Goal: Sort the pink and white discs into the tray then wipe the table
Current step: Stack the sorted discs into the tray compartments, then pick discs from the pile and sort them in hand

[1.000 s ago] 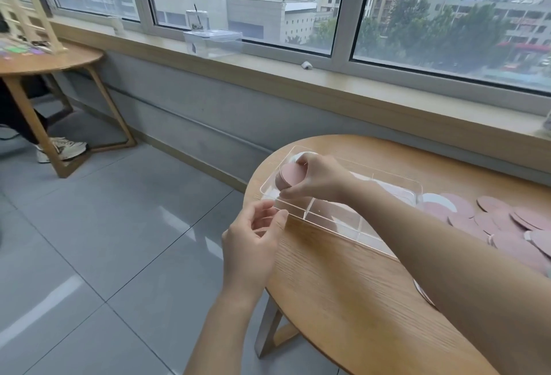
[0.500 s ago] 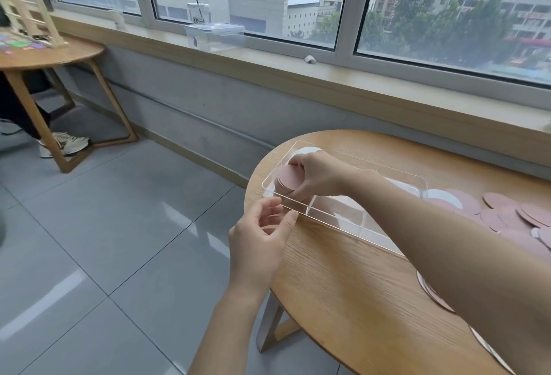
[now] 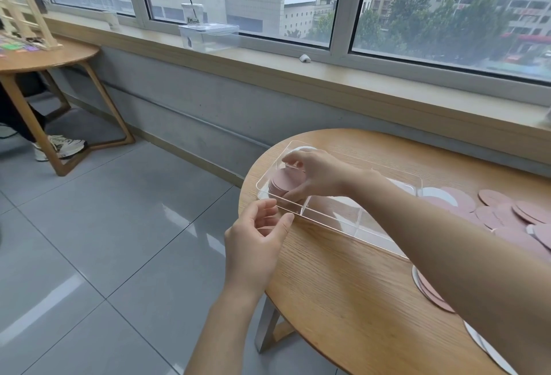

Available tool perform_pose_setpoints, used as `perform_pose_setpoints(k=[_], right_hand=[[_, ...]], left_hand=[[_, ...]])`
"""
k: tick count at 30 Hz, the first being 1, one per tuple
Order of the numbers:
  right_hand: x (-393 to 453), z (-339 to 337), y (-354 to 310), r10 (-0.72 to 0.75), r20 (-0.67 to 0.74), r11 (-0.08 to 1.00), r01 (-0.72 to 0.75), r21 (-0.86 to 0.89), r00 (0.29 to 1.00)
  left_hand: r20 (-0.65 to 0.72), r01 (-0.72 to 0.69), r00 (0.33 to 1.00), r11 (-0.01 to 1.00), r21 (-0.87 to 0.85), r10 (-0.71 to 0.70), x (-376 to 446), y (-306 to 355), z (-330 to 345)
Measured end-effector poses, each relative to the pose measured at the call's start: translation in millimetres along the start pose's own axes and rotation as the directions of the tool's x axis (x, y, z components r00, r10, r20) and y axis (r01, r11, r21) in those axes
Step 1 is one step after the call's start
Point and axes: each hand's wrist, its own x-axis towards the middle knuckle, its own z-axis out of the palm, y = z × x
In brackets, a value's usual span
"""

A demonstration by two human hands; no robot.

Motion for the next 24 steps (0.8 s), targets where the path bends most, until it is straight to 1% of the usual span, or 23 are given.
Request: perform_pose_setpoints(k=[4, 8, 12, 15, 19, 24], right_hand=[[-7, -4, 7, -0.003, -0.038, 0.996, 0.006, 0.083, 0.999], [-21, -7, 11, -0.008, -0.089, 0.985, 0.023, 0.172, 0.996], [-55, -12, 8, -0.007, -0.144, 0.978, 0.037, 0.206, 0.990], [-94, -17, 11, 0.002, -0.186, 0.976, 0.038, 0.213, 0.983], [-159, -21, 20, 0.088, -0.259, 0.976, -0.031, 0.216, 0.962], [-264, -16, 41, 0.254, -0.297, 0.948, -0.176, 0.265, 0.921]], left_hand=[[-0.012, 0.001, 1.000, 1.000, 0.003, -0.001, 2, -2, -2], [0.006, -0.004, 1.000, 1.000, 0.022, 0.004, 3, 0, -1], [0.001, -0.003, 1.000, 1.000, 0.013, 0.003, 3, 5, 3], [0.043, -0.012, 0.999, 1.000, 0.020, 0.011, -4, 12, 16], [0.162, -0.076, 0.985, 0.993, 0.091, 0.060, -23, 24, 37], [0.270, -0.133, 0.957, 0.987, 0.091, 0.104, -59, 44, 67]])
